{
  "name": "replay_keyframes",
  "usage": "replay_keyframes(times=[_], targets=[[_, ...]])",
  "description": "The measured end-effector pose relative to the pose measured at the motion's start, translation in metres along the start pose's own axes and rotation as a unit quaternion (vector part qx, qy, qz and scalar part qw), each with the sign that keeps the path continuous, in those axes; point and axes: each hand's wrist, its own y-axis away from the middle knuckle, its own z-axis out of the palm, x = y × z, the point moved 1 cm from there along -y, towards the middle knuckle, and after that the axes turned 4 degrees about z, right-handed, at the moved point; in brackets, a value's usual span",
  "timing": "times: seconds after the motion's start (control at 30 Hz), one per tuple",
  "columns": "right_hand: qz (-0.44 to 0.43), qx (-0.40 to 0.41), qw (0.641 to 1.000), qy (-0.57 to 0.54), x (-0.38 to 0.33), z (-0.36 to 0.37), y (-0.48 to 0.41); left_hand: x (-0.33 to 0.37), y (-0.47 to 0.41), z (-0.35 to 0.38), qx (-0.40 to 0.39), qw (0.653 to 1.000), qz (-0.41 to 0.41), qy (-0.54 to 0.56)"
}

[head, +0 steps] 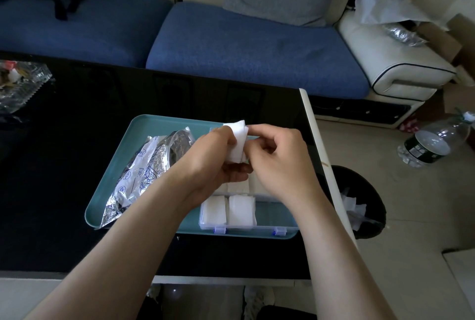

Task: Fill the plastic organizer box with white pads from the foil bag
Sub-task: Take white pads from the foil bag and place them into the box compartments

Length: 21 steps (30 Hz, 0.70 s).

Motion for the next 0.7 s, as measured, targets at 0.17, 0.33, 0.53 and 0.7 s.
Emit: replay_keyframes(times=[0.17, 0.33, 0.53, 0.7], targets=[[-0.049, 0.058, 0.997, 0.013, 0.001, 0.000, 0.000, 0.000, -0.002, 0.000, -0.012, 1.000, -0.013, 0.006], [-0.018, 0.048, 0.999, 0.001, 0.002, -0.006, 0.000, 0.001, 0.002, 0.003, -0.037, 0.998, -0.031, 0.040], [0.012, -0.052, 0.998, 0.031, -0.002, -0.010, 0.006, 0.003, 0.002, 0.007, -0.023, 0.988, -0.048, 0.142], [-0.026, -0.067, 0.993, 0.092, -0.003, -0.014, 0.010, 0.003, 0.001, 0.006, -0.055, 0.974, -0.083, 0.205]])
